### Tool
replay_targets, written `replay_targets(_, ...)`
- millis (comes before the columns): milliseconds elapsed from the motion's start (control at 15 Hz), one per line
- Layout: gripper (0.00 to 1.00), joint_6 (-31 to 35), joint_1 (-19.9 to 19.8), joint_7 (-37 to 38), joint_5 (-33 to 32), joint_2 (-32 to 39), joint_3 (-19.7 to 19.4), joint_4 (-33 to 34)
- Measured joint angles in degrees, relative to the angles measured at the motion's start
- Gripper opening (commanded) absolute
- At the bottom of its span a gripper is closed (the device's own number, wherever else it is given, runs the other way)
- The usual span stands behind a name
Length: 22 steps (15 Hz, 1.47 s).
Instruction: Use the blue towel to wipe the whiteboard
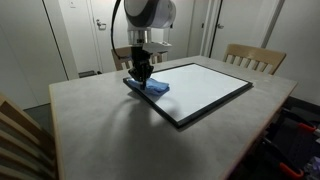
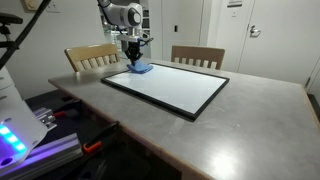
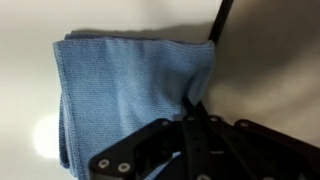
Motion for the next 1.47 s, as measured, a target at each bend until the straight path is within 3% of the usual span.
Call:
replay_targets(533, 0.01, -0.8, 3.4, 2.2, 0.0, 1.2, 0.9, 4.4)
replay_targets(1000, 0.01, -0.8, 8.7, 5.3, -0.5, -2.6, 1.2, 4.6)
replay_targets(1200, 0.01, -0.3, 10.5, 6.3, -1.4, -5.9, 1.4, 1.6)
replay_targets(1467, 0.01, 5.4, 11.9, 11.0, -1.5, -12.6, 1.9, -9.6)
